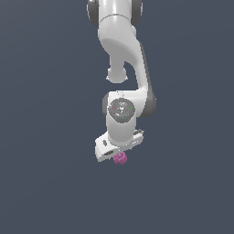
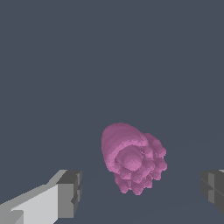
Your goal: Pick up the object and move it to a goal position.
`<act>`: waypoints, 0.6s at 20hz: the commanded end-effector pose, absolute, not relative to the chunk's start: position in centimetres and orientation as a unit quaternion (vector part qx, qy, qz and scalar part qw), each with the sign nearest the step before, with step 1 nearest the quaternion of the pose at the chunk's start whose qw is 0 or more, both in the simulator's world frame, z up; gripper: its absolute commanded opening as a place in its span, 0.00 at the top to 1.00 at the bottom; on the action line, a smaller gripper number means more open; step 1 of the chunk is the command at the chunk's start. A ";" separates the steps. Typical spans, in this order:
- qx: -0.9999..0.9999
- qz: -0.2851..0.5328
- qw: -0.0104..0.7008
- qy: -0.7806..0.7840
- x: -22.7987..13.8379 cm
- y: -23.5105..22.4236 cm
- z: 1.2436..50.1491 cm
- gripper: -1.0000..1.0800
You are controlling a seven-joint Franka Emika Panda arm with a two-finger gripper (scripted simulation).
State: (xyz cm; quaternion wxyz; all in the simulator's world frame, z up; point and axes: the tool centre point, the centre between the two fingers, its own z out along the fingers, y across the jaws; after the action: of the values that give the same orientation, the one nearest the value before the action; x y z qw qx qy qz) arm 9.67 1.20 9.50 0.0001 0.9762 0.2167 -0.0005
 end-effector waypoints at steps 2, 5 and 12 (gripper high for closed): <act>0.976 0.000 0.000 0.217 9.7 1.2 9.4 0.04; 0.976 0.000 0.000 0.217 9.7 1.2 8.4 0.04; 0.976 0.000 0.000 0.219 9.6 1.2 4.8 0.04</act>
State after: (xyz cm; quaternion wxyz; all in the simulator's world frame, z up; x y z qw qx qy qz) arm 9.60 1.21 5.47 0.0000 0.9759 0.2182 -0.0005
